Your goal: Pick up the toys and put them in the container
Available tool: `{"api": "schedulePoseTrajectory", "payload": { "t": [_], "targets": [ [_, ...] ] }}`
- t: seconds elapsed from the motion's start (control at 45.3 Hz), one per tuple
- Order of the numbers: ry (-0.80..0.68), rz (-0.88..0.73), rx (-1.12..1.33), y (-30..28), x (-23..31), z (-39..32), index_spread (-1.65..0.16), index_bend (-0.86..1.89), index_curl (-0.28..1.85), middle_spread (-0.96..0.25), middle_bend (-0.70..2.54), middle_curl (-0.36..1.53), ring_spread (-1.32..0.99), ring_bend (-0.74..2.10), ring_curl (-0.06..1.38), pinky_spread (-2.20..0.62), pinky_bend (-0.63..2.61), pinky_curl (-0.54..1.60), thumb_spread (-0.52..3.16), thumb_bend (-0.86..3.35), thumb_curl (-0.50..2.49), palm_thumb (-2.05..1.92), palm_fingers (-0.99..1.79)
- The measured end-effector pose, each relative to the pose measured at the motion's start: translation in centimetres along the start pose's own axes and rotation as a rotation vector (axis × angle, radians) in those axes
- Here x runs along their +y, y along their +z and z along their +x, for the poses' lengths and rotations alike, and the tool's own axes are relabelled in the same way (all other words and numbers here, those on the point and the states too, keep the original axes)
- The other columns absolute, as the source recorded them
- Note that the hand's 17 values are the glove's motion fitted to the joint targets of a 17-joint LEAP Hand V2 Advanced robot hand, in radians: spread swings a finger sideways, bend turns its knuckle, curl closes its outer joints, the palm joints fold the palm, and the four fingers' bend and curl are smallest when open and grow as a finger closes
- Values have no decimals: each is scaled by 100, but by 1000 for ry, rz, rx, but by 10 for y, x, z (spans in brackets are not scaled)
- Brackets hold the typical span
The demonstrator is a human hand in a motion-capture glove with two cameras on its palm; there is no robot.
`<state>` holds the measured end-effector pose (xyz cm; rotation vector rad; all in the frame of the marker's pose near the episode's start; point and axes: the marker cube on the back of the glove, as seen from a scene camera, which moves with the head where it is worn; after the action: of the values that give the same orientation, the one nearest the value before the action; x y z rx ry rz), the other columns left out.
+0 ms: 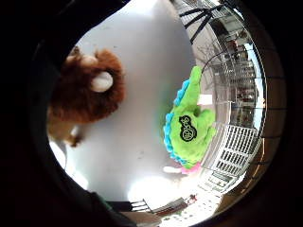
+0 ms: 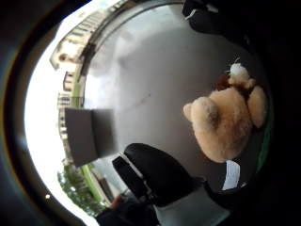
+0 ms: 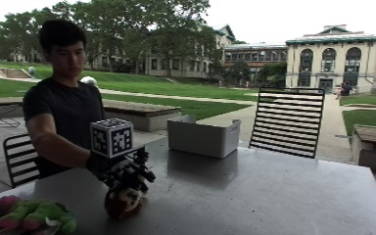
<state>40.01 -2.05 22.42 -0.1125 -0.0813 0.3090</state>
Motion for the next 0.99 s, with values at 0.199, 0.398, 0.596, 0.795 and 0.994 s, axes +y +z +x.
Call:
{"api": "schedulePoseTrajectory", "payload": {
  "t": [0.199,0.398,0.596,0.795,0.994],
  "targets": [
    [0,-15,-19,34,-3,8,-40,38,60,-16,78,54,-26,38,18,4,41,22,105,1,22,4,27],
    [26,-23,-35,54,-3,13,-35,52,64,-18,70,51,-26,36,16,3,59,26,118,17,30,36,63],
    [43,13,-19,56,4,14,-26,58,71,-24,49,48,-34,60,25,-24,79,34,121,28,38,60,89],
    [92,52,55,46,1,11,-19,76,78,-30,40,47,-43,70,31,-40,79,35,120,31,43,70,119],
    [137,143,127,36,0,13,-11,87,83,-34,60,56,-43,93,41,-47,65,33,104,36,53,89,136]
  ]
}}
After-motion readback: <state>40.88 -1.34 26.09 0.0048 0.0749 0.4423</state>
